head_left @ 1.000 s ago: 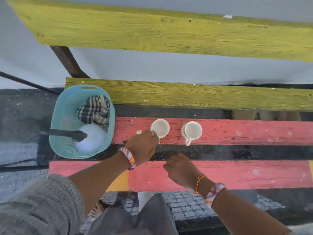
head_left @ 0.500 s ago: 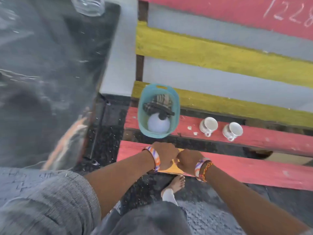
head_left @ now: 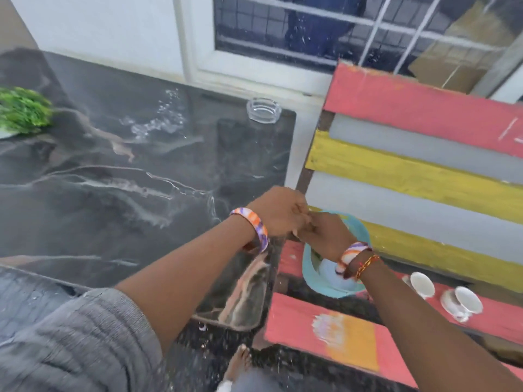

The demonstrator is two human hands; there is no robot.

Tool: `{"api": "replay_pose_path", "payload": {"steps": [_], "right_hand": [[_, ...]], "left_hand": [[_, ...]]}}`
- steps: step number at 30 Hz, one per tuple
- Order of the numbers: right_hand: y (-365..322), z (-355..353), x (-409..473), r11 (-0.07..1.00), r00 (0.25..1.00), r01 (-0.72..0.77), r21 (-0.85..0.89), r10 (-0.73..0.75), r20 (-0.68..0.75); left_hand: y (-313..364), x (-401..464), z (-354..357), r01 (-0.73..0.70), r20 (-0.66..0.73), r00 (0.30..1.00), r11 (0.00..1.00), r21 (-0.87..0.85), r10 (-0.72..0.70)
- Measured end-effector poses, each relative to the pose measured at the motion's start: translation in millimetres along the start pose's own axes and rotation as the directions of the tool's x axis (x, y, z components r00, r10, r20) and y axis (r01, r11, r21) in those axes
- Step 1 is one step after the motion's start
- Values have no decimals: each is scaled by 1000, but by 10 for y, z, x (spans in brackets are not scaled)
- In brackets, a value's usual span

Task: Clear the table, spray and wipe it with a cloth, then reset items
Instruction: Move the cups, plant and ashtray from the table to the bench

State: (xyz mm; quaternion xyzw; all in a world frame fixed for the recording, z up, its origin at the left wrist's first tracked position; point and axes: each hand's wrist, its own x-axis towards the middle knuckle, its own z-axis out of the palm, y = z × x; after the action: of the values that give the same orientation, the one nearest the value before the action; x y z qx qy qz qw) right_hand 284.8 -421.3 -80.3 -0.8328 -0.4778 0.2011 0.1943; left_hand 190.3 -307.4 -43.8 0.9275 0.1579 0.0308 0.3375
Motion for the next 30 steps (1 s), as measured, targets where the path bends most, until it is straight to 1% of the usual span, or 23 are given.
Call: {"api": "replay_pose_path", "payload": {"steps": [2, 4, 6, 8, 9, 12, 13, 15, 16, 17, 19, 20, 22, 24, 25, 26, 28, 30], "right_hand": [[-87, -29, 254, 998, 997, 32, 58, -28, -67], [-121, -46, 557, 990, 992, 39, 135, -23, -123], [-131, -68, 898, 974, 987, 20, 227, 17, -161], [-134, -120, 1314, 950, 974, 14, 313, 59, -220], [-131, -141, 1533, 936, 961, 2, 351, 95, -259], [-121, -208, 2163, 860, 894, -64, 507, 275, -353], [-115, -242, 2375, 822, 873, -79, 564, 330, -358], [-98, -316, 2771, 753, 840, -117, 648, 423, -339], [-89, -361, 2926, 714, 821, -154, 683, 477, -313], [-85, -403, 3087, 673, 804, -197, 713, 527, -275], [-60, -462, 3360, 631, 785, -294, 718, 588, -195], [-33, -471, 3484, 632, 781, -336, 698, 601, -169], [5, -489, 3636, 694, 793, -407, 594, 591, -149], [28, -476, 3718, 750, 801, -456, 479, 580, -146], [-20, -465, 3701, 737, 796, -457, 498, 589, -140], [-80, -448, 3652, 693, 786, -432, 577, 603, -135], [-266, -371, 3508, 556, 767, -347, 755, 631, -112], [-496, -267, 3358, 414, 777, -259, 873, 626, -66]], "left_hand": [[-145, 156, -177, 34, -45, 998, 997, -67, -37], [-319, 355, -337, 86, -60, 993, 978, -189, -99], [-471, 570, -503, 144, -70, 980, 905, -401, -187], [-698, 908, -683, 206, -117, 941, 810, -548, -319], [-824, 1091, -756, 226, -149, 912, 772, -594, -382], [-1153, 1573, -961, 258, -234, 828, 717, -648, -509], [-1265, 1732, -1011, 280, -234, 803, 693, -665, -549], [-1455, 2010, -1093, 336, -182, 772, 635, -696, -608], [-1495, 2096, -1142, 358, -151, 767, 612, -705, -623], [-1535, 2196, -1187, 361, -117, 760, 564, -743, -640], [-1563, 2328, -1264, 349, -16, 755, 424, -836, -655], [-1594, 2379, -1281, 342, 41, 769, 357, -869, -638], [-1640, 2424, -1285, 317, 125, 799, 235, -919, -589], [-1680, 2418, -1322, 282, 149, 814, 158, -946, -562], [-1698, 2390, -1360, 266, 152, 822, 135, -954, -549], [-1712, 2355, -1403, 250, 151, 828, 116, -961, -540], [-1753, 2229, -1534, 203, 130, 849, 89, -975, -513], [-1797, 2026, -1695, 163, 97, 869, 95, -982, -486]]}}
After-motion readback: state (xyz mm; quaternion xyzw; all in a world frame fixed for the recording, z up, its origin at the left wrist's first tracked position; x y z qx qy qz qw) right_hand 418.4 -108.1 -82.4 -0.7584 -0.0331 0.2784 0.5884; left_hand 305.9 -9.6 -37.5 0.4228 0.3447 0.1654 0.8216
